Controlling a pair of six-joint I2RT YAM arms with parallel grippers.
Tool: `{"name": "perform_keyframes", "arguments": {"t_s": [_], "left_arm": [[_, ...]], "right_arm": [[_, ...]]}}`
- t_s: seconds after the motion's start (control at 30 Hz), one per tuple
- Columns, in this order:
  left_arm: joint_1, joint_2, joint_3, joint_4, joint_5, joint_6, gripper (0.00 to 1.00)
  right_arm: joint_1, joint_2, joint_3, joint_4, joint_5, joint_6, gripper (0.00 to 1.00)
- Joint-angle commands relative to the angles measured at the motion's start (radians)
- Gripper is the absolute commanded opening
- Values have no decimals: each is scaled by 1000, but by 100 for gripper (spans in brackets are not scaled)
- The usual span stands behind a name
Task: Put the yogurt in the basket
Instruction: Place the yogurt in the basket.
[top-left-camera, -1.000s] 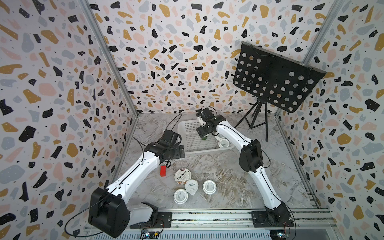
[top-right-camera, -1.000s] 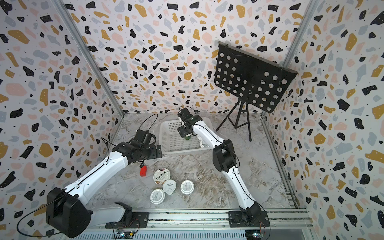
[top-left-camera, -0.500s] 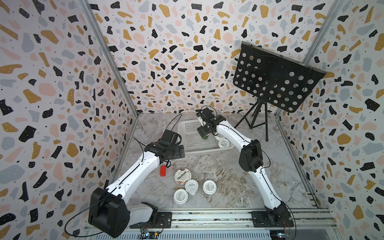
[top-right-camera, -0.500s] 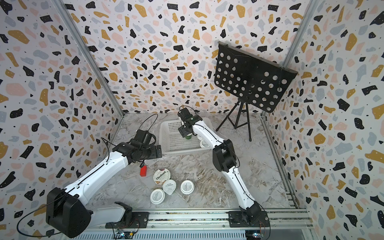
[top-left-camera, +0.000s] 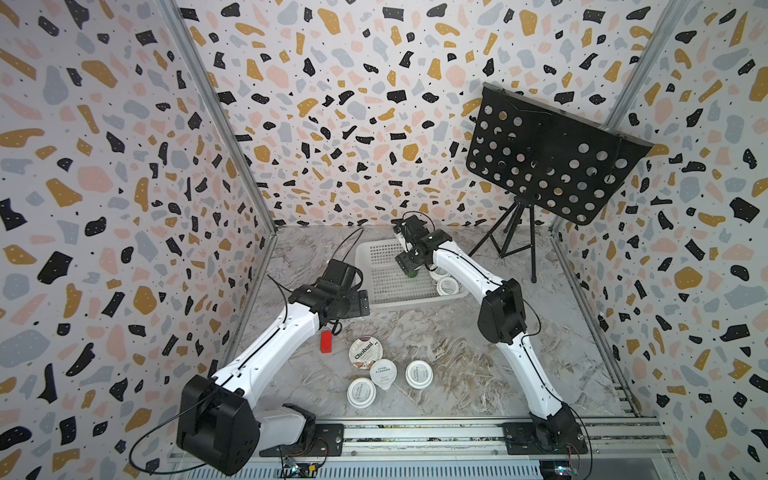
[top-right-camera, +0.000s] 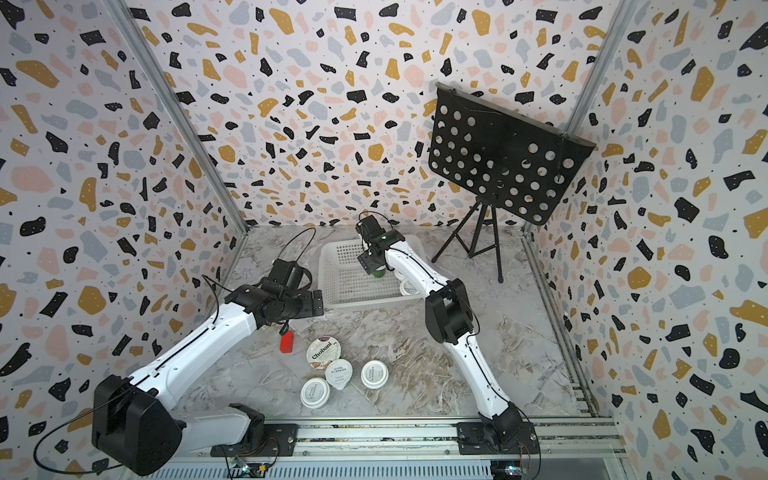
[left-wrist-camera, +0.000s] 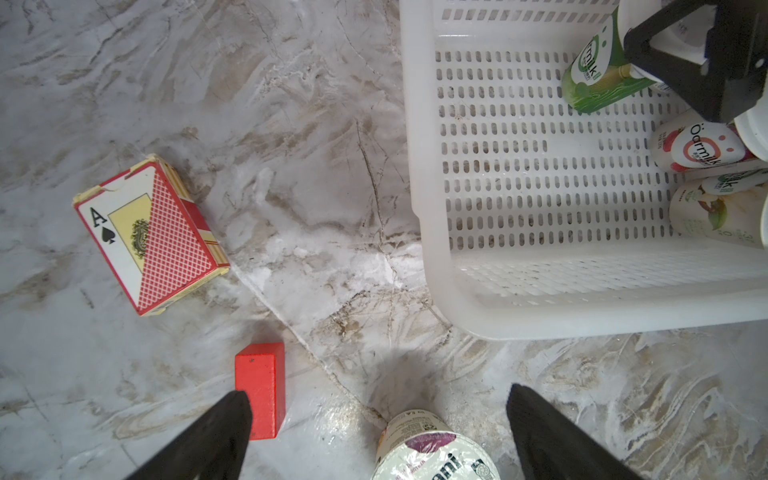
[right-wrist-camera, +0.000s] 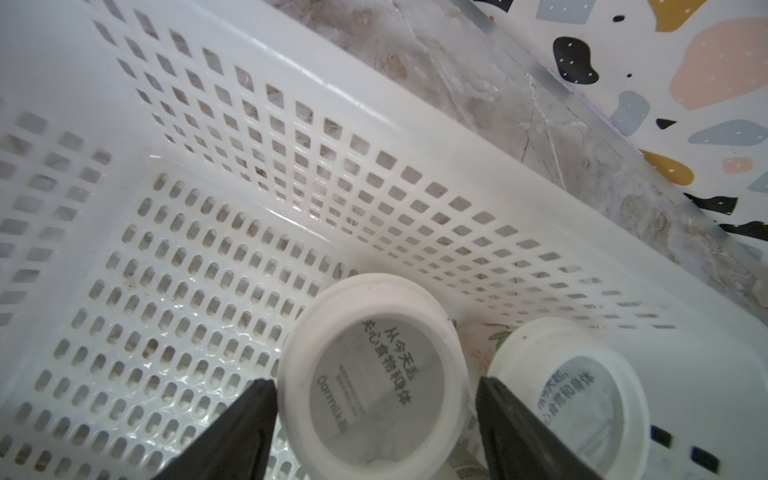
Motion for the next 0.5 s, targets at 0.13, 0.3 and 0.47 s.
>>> {"name": "perform_keyframes", "arguments": {"t_s": [0.13, 0.3, 0.47], "left_arm": [[6, -17, 0, 13, -3, 4, 100], [6, -17, -2, 14, -3, 3, 100], [7, -20, -2, 16, 2, 3, 100]], "right_arm": [[3, -71, 24, -14, 38, -14, 81], [4, -80, 23, -16, 11, -15, 82], [5, -140, 20, -38, -115, 17, 87]]}}
